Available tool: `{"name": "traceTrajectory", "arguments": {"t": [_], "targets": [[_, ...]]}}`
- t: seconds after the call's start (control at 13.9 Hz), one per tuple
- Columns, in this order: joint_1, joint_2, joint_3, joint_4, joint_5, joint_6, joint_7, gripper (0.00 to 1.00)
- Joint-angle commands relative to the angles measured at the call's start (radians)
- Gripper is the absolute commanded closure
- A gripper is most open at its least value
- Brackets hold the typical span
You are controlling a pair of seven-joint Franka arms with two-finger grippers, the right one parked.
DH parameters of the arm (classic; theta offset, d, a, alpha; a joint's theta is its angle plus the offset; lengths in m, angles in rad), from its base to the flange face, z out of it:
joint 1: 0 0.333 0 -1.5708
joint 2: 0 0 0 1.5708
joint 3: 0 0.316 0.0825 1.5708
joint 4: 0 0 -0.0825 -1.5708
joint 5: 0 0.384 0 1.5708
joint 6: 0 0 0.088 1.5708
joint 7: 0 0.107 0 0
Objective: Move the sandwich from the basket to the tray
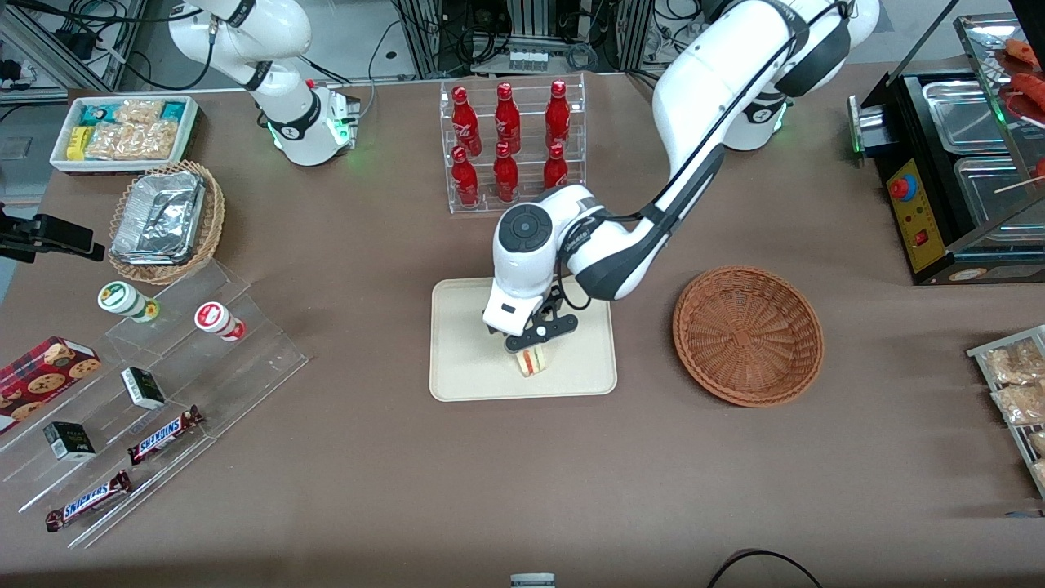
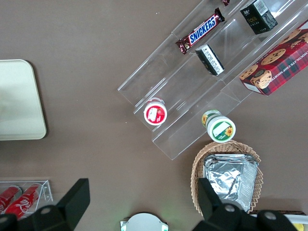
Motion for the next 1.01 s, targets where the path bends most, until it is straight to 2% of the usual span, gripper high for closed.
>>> {"name": "traceTrajectory", "arguments": {"t": [0.0,0.22,0.36,0.58,0.72,0.79,0.94], "targets": [[0.013,-0.059,-0.001,0.037,0.004,-0.085,0.096,0.0],[0.077,-0.123,-0.006,0.033,-0.015,-0.175,0.237,0.0],[0.082,-0.177,0.006,0.013,-0.011,-0.269,0.305,0.0],[0.197,-0.215,0.002,-0.004,-0.017,-0.3,0.322,0.0],[0.255,-0.238,0.002,-0.03,-0.02,-0.301,0.413,0.0],[0.29,-0.263,0.0,-0.059,-0.029,-0.301,0.478,0.0],[0.364,-0.327,0.002,-0.116,-0.097,-0.301,0.598,0.0]]}}
